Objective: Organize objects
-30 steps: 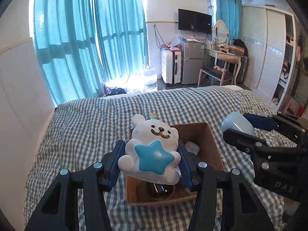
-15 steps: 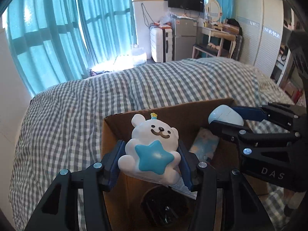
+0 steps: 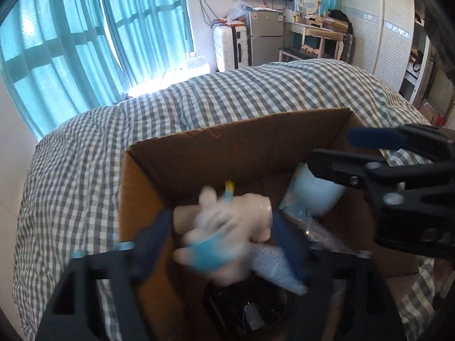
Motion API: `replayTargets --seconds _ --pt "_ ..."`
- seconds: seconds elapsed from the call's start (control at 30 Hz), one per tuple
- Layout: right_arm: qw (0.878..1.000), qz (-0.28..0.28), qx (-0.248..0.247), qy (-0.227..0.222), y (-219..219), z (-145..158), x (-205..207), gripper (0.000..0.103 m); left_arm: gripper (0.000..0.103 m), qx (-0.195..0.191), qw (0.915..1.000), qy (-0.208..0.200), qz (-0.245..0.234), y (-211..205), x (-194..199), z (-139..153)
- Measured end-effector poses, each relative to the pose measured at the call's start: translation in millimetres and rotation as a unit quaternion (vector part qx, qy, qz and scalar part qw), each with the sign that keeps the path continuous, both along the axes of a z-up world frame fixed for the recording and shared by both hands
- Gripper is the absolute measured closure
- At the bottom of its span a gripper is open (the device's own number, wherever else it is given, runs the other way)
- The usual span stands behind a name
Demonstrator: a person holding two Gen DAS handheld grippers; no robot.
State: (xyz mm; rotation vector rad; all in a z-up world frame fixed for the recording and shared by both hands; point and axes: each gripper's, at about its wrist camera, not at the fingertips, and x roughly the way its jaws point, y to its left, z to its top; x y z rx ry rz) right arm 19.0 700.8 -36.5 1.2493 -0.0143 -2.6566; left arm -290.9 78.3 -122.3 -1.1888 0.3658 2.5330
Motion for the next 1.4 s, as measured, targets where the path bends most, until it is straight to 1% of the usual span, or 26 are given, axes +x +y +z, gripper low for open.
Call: replayTargets --seconds 0.1,0.17,0.23,0.27,0.33,0.37,0.5,0.53,0.63,0.77,0.87,0.9,0.97,1.13,1.23,1.33,1.4 --pt "1.000 -0.008 -0.006 0.015 2 19 8 0.033 0.010 0.010 0.9998 0.015 -0.003 -4 8 17" --pt "1.000 -0.013 -0.009 0.025 4 35 12 0.032 0.009 0.011 0.9997 0.022 0.004 -7 12 32" --pt "0.999 -0.017 -0.011 0.037 5 51 18 0.031 0.009 0.016 0.9993 0.033 0.011 -9 16 51" --pt "0.999 -0.020 -0.013 0.045 6 62 23 0.029 0.009 0.024 0.9986 0.044 0.016 -14 21 66" --pt "0.998 -0.025 -0.017 0.063 8 85 34 0.023 0.006 0.035 0.9974 0.060 0.023 -20 29 87" --pt "0.997 -0.028 -0.020 0.076 9 100 42 0.022 0.005 0.041 0.9962 0.071 0.027 -24 36 102" --pt "0.994 -0.031 -0.013 0.106 13 144 72 0.021 0.002 0.061 0.9906 0.114 0.043 -35 63 154" --pt "0.993 -0.031 -0.012 0.115 13 154 81 0.020 0.001 0.063 0.9898 0.120 0.045 -38 65 161" --pt "0.988 -0.034 -0.006 0.148 16 185 112 0.013 0.000 0.069 0.9845 0.151 0.056 -45 91 194" --pt "0.979 -0.043 0.002 0.197 19 224 157 0.008 0.000 0.076 0.9759 0.192 0.070 -53 123 226" --pt "0.973 -0.051 0.010 0.226 20 244 188 0.005 0.000 0.079 0.9697 0.220 0.071 -56 154 248" --pt "0.971 -0.054 0.012 0.234 20 249 196 0.003 0.000 0.080 0.9684 0.225 0.072 -56 161 252" --pt "0.965 -0.061 0.017 0.253 19 257 216 0.002 0.000 0.086 0.9638 0.241 0.075 -58 180 262" --pt "0.956 -0.075 0.029 0.283 26 262 253 0.001 0.000 0.098 0.9582 0.258 0.075 -60 212 273" --pt "0.953 -0.072 0.041 0.290 24 253 268 0.001 0.000 0.105 0.9532 0.269 0.088 -61 231 269" --pt "0.954 -0.066 0.049 0.289 24 235 279 0.001 0.000 0.111 0.9433 0.290 0.117 -62 246 263" --pt "0.954 -0.068 0.052 0.289 26 220 286 0.001 0.000 0.116 0.9393 0.297 0.128 -63 256 254"
